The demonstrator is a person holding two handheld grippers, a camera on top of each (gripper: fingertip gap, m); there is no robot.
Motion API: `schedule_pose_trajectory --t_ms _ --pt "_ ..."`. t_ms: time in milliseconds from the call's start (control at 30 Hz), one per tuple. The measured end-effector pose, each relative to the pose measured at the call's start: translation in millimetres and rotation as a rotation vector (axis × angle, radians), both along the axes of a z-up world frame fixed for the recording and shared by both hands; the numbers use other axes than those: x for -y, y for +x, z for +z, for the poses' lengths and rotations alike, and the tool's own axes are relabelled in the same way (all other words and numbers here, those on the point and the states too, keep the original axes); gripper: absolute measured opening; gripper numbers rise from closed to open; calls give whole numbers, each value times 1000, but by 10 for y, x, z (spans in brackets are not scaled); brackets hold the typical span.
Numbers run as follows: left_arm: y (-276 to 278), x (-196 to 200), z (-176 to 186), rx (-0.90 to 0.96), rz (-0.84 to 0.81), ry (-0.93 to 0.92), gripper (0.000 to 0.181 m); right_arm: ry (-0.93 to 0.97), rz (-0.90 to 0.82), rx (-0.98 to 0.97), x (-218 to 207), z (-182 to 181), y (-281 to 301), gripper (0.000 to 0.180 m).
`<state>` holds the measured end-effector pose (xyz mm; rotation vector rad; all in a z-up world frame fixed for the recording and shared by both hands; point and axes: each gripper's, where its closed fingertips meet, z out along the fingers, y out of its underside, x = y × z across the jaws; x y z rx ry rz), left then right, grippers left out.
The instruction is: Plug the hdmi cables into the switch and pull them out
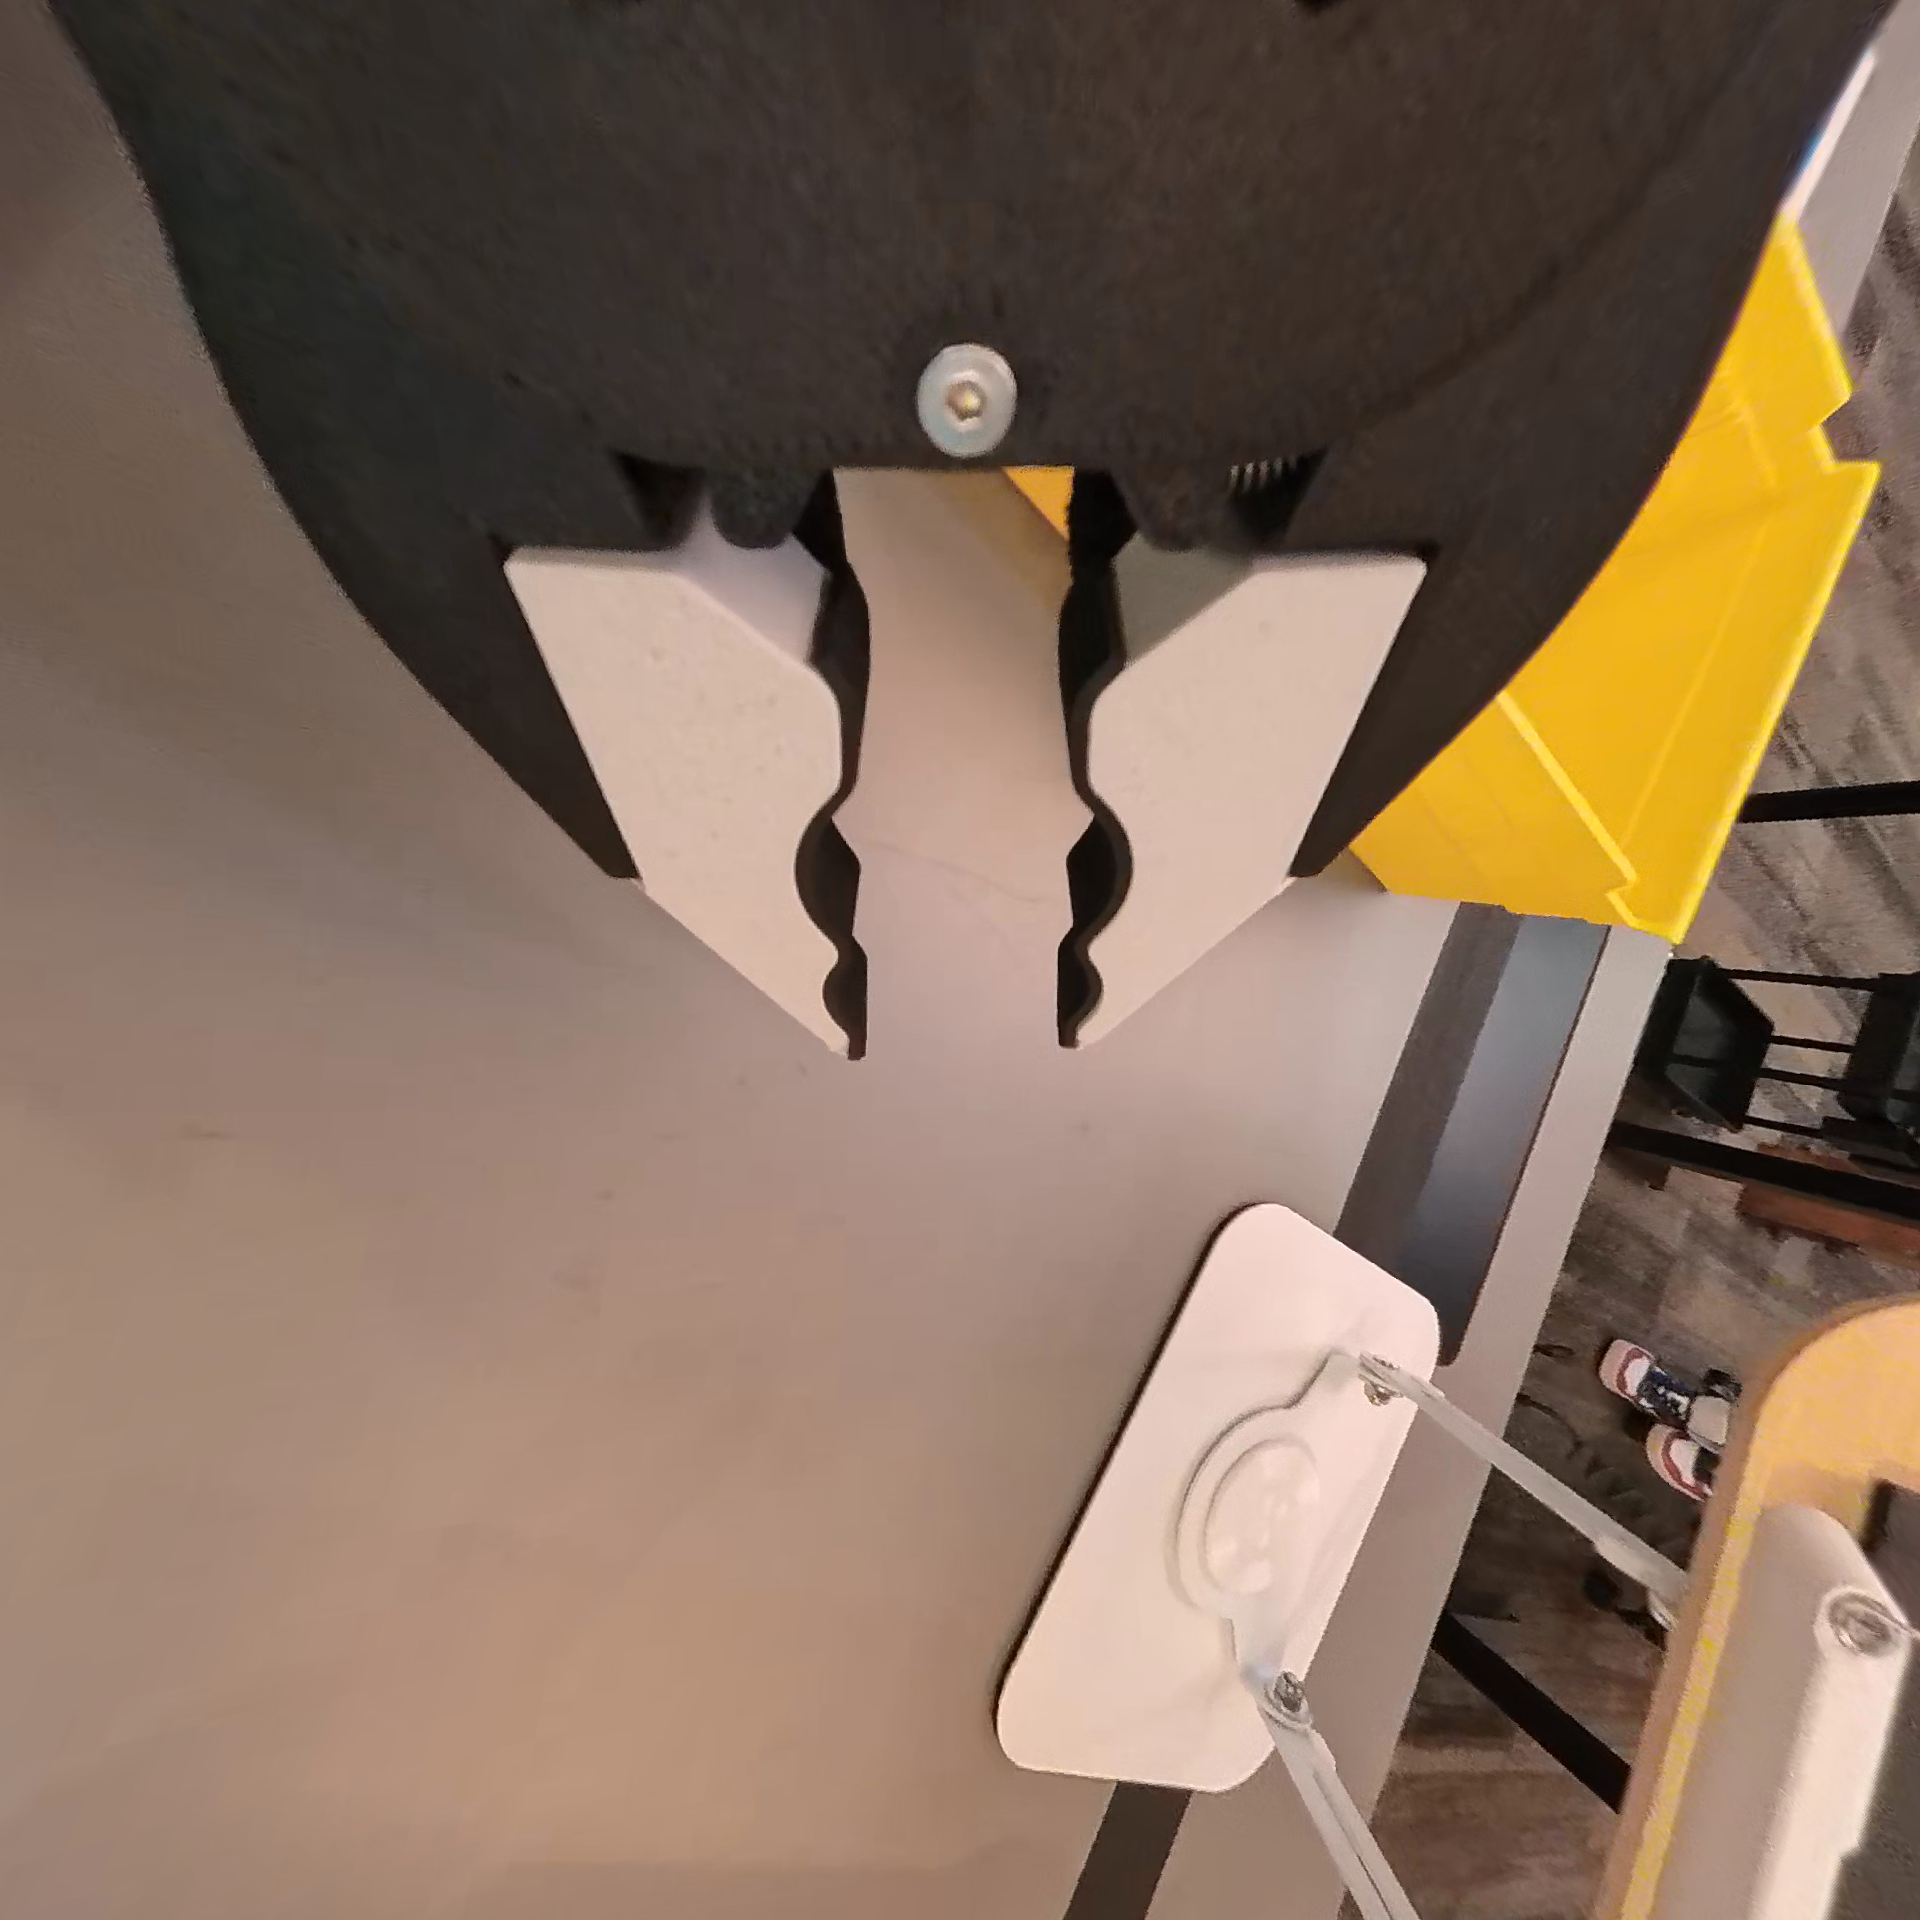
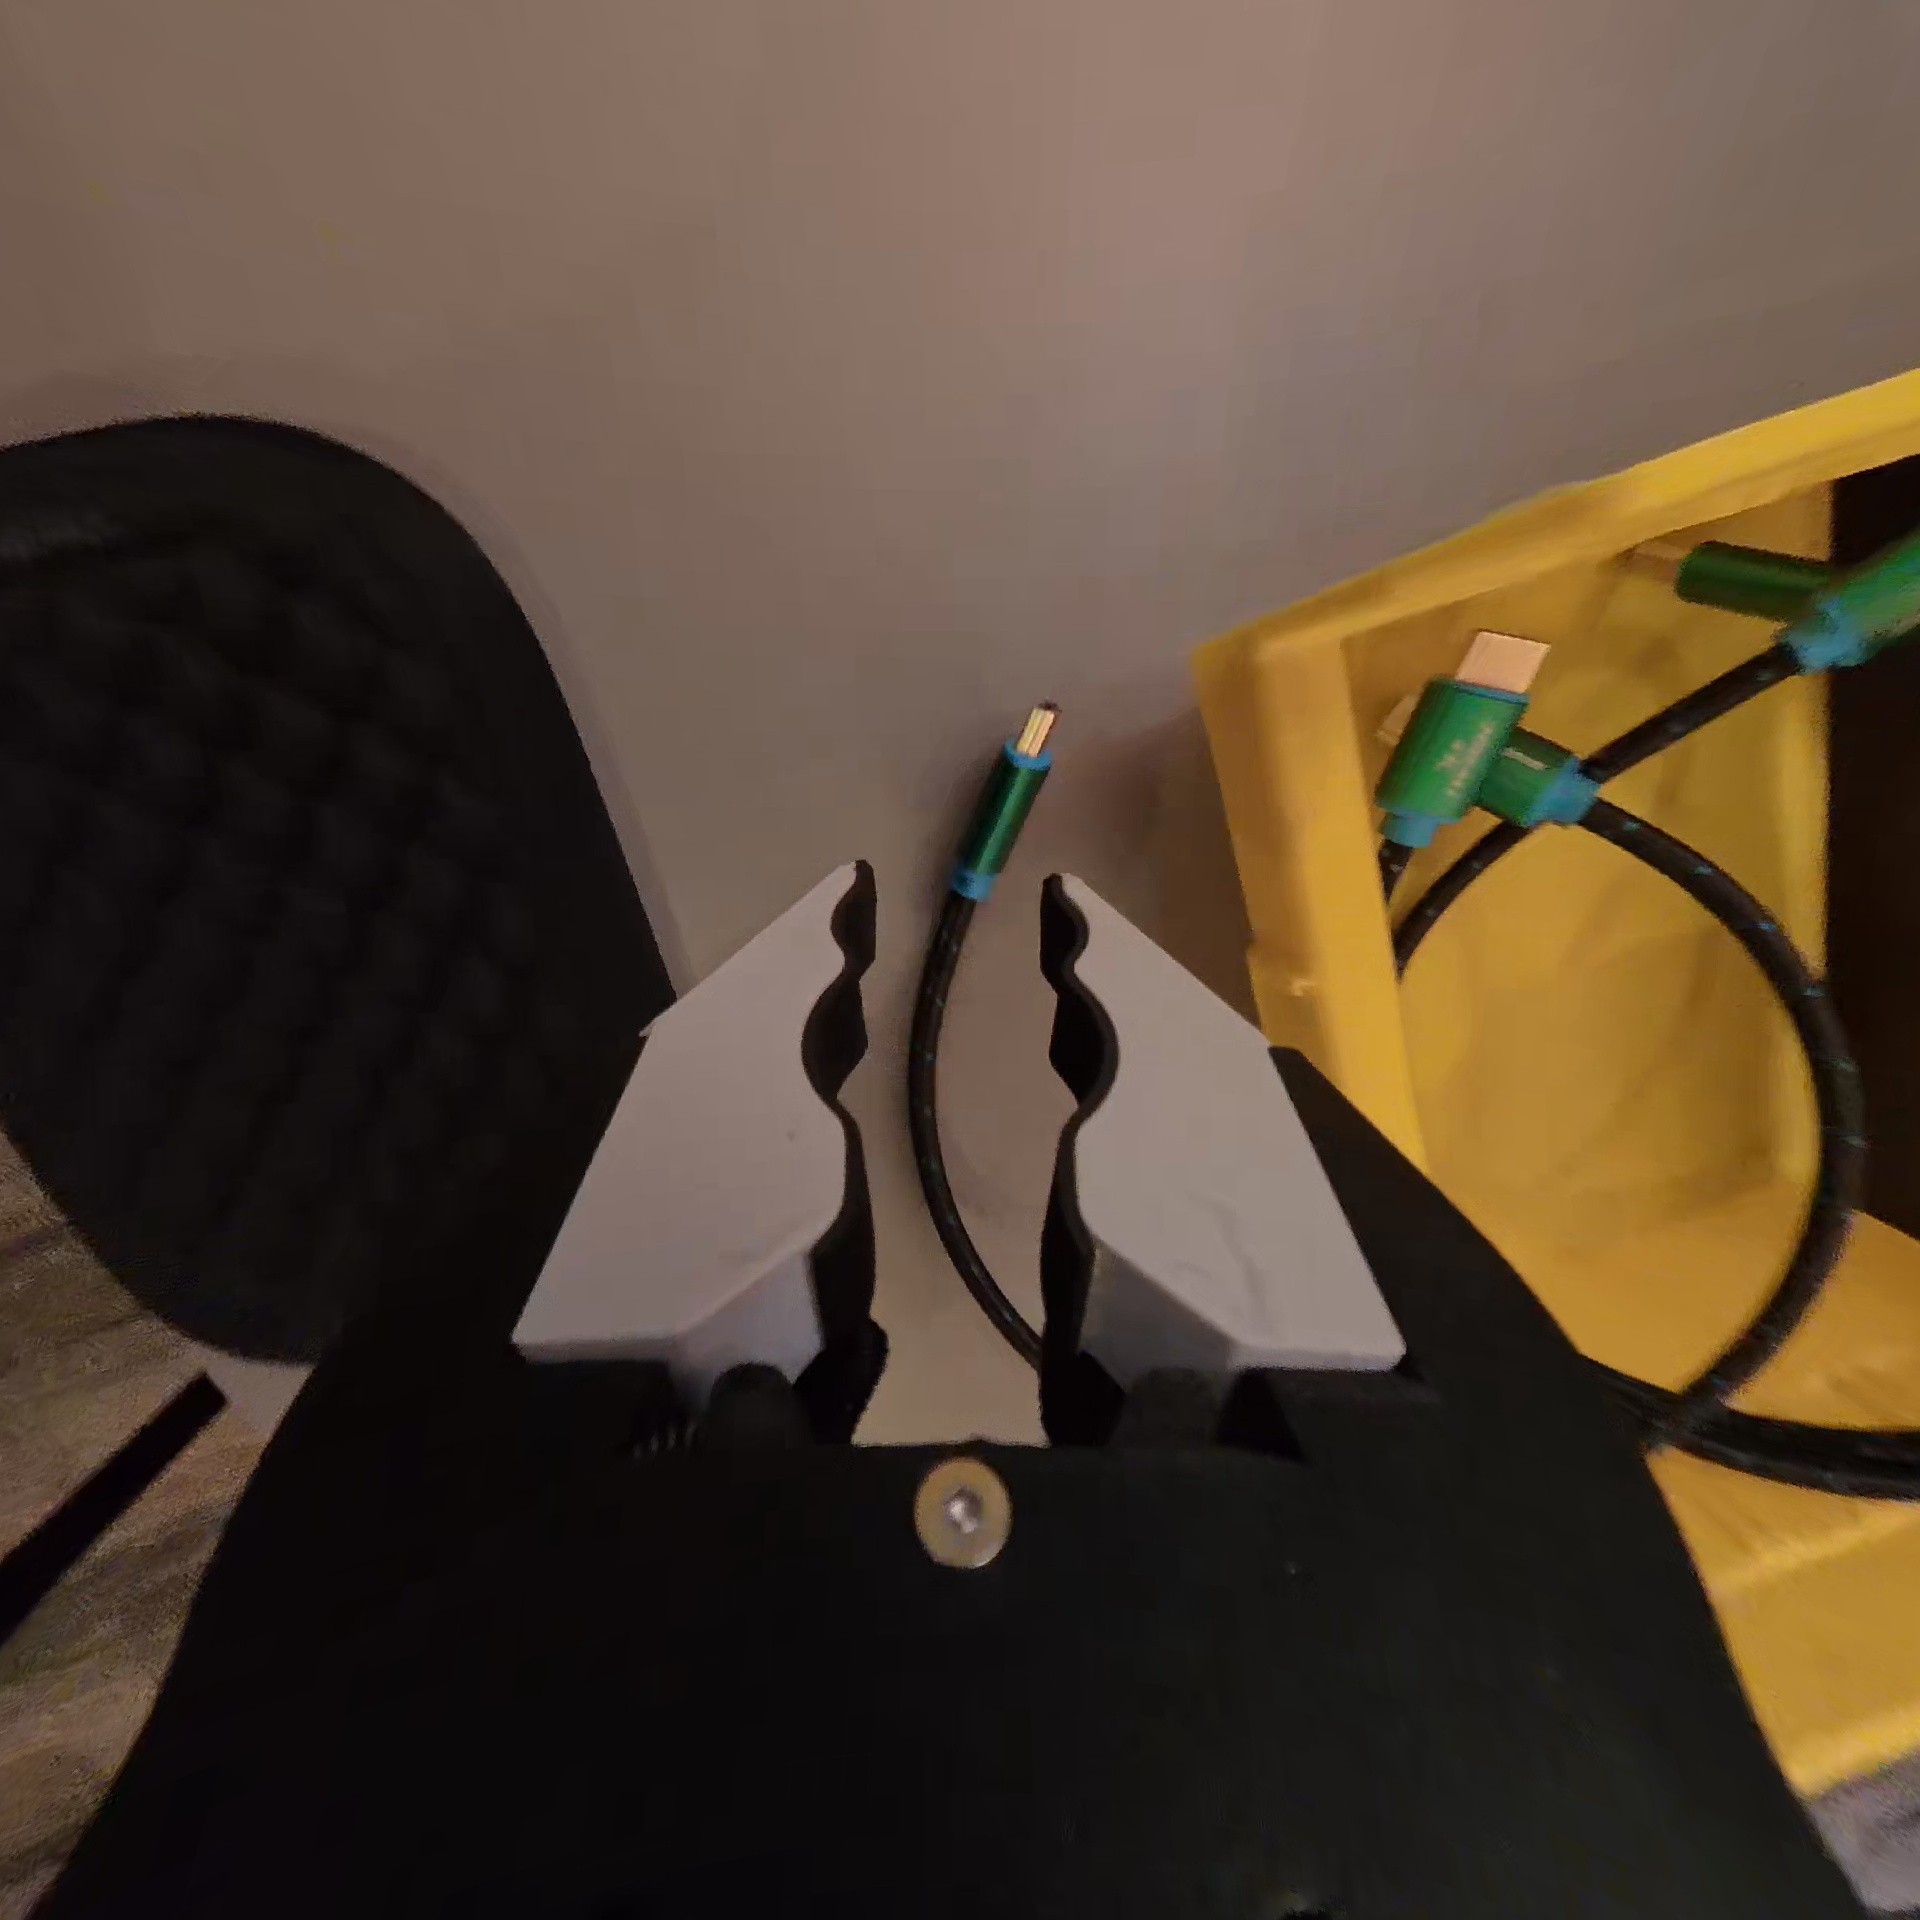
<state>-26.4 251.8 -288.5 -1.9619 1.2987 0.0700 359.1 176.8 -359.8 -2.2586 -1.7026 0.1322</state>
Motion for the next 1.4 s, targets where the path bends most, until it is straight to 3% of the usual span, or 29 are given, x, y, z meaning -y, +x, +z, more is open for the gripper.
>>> schedule_pose_trajectory --t_ms 133,300,600,733,933,1200,1400 --pt "-5 19 82 12 -5 12 34 -21 -6 54 17 -259 5 18" --pt "-31 28 64 1 -11 7 34 -14 -22 -1 -23 -220 -9 10" --pt "-45 2 -54 -3 -11 -20 34 190 -72 -95 -478 630 238 9" --pt "-36 6 -110 -14 -15 -30 34 263 -47 -79 -731 790 228 9" --pt "-48 13 -142 -25 -18 -37 34 200 25 44 -943 381 159 10" --pt "-68 7 -176 -25 -20 -48 34 185 -89 -103 -1250 390 110 10" --pt "-68 15 -206 -33 -25 -56 34 153 -125 -85 -1262 56 138 10"
